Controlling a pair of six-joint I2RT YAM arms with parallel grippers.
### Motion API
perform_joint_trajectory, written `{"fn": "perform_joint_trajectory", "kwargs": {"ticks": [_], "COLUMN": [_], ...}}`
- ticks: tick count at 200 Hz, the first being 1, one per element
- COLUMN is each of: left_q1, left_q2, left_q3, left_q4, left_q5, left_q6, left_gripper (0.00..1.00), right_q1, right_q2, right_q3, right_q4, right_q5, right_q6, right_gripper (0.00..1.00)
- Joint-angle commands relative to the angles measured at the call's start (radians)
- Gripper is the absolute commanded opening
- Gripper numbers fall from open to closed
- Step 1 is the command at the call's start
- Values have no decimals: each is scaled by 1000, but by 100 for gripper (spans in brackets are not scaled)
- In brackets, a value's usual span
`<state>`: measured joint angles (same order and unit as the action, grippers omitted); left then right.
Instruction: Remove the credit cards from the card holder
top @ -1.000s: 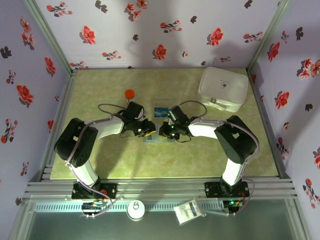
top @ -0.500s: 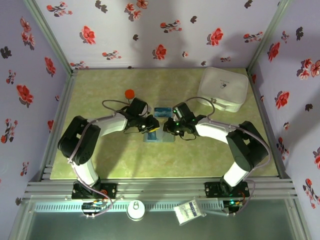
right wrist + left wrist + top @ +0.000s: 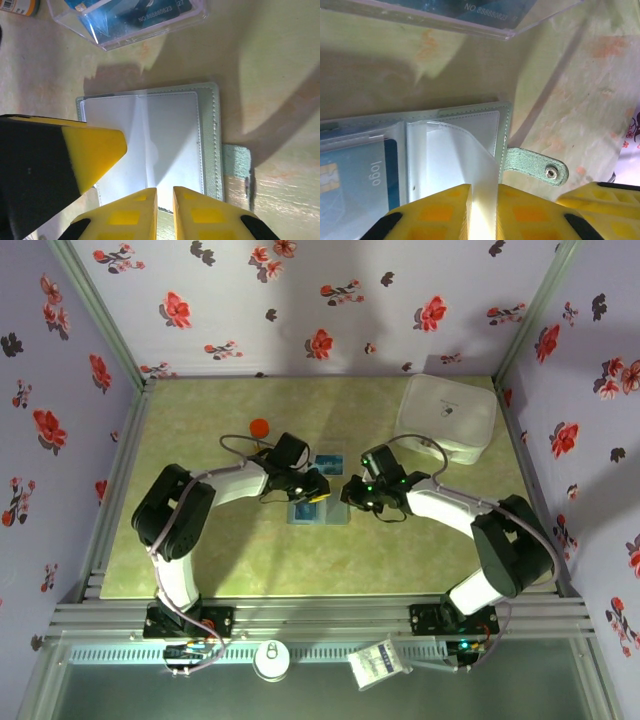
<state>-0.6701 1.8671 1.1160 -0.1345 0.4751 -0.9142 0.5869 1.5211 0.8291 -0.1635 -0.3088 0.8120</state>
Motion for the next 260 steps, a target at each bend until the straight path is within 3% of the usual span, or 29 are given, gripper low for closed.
{"fn": "perform_joint_trajectory", "kwargs": {"ticks": [1, 155, 260], "left_q1": [-16, -25, 72], "left_q2": [38, 71, -54], "left_q3": [39, 122, -25], "left_q4": [-22, -66, -39], "left_q5": [18, 25, 31], "left_q6": [4, 28, 52], "left_gripper": [19, 31, 30], "right_q1": [-15, -45, -18], "right_q2": [-41, -66, 36], "right_q3": [-15, -26, 45], "right_q4": [-40, -59, 1], "right_q5": [28, 28, -22], "right_q6": [-29, -40, 8], "right_gripper": [18, 25, 25]}}
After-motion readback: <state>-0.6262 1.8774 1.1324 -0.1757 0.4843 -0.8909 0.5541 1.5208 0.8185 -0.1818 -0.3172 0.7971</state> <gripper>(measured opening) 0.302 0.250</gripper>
